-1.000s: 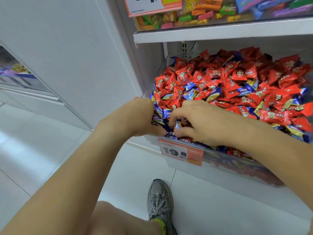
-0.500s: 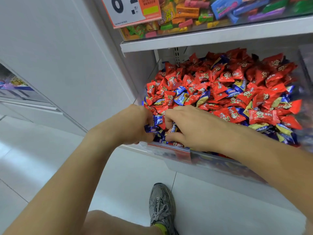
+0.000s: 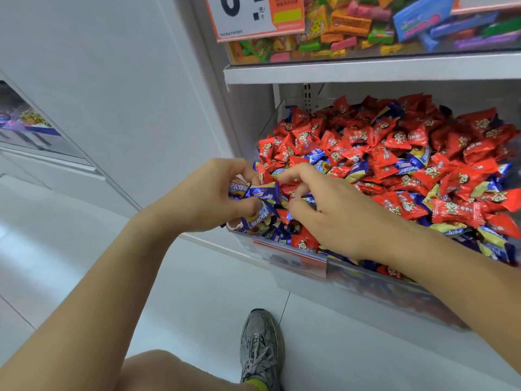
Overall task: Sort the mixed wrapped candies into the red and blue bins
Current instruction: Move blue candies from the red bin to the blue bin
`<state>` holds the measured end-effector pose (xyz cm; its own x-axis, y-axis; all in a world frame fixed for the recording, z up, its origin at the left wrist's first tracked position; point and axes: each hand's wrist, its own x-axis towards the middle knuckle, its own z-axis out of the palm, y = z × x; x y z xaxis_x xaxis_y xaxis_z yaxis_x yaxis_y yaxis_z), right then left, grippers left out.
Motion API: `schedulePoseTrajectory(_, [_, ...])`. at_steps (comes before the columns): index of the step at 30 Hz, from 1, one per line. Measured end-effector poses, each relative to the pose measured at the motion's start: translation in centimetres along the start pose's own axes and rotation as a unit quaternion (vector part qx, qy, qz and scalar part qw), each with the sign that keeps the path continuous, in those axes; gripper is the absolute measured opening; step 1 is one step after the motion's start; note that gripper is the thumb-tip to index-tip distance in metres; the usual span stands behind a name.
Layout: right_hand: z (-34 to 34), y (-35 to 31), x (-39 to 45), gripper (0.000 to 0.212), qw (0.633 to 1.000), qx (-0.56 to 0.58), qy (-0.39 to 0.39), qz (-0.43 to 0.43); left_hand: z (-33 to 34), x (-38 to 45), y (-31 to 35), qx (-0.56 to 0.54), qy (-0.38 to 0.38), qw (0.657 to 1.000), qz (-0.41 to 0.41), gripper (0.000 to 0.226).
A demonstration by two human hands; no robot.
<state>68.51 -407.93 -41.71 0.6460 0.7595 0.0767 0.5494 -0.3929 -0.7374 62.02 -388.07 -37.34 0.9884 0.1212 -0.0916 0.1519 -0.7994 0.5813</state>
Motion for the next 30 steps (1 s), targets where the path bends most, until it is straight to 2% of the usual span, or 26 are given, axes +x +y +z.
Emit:
schedulePoseTrajectory(4, [0.0, -0.6, 0.3, 0.045, 0.998, 0.052, -0.026, 0.020, 0.2, -0.2, -0.3, -0.119, -0.006, 0.993, -0.017, 0.014])
schedulePoseTrajectory(7, [0.0, -1.0, 0.3, 0.037, 0.995, 0.090, -0.029, 0.017, 0.7, -0.1, -0.2, -0.234, -0.012, 0.972, -0.020, 0.013])
schedulePoseTrajectory(10, [-0.2, -1.0, 0.1, 0.034, 0.997, 0.081, -0.017, 0.007, 1.1, 0.0, 0.2, -0.321, -0.011, 0.947, -0.023, 0.012])
schedulePoseTrajectory(13, [-0.5, -0.9, -0.1, 0.025, 0.998, 0.055, 0.009, 0.001, 1.4, 0.2, 0.8, -0.355, -0.016, 0.934, -0.021, 0.011])
schedulePoseTrajectory(16, [-1.4, -0.7, -0.6, 0.025, 0.999, 0.027, 0.027, 0.009, 2.1, 0.4, 1.6, -0.365, -0.034, 0.930, -0.020, 0.011])
schedulePoseTrajectory(19, [-2.4, -0.4, -1.6, 0.022, 0.995, 0.089, 0.026, 0.035, 2.6, 0.7, 2.7, -0.378, -0.040, 0.925, -0.007, 0.014])
schedulePoseTrajectory(22, [-3.5, -0.1, -2.7, 0.023, 0.970, 0.225, 0.032, 0.091, 3.4, 1.0, 4.1, -0.395, -0.022, 0.918, 0.002, 0.012])
schedulePoseTrajectory(26, [-5.5, 0.3, -4.7, 0.020, 0.912, 0.379, 0.049, 0.150, 5.1, 1.6, 6.8, -0.414, -0.007, 0.910, 0.019, 0.012])
schedulePoseTrajectory(30, [-8.4, 0.9, -8.0, 0.036, 0.890, 0.419, 0.094, 0.155, 7.2, 2.3, 10.0, -0.419, -0.009, 0.907, 0.053, 0.009])
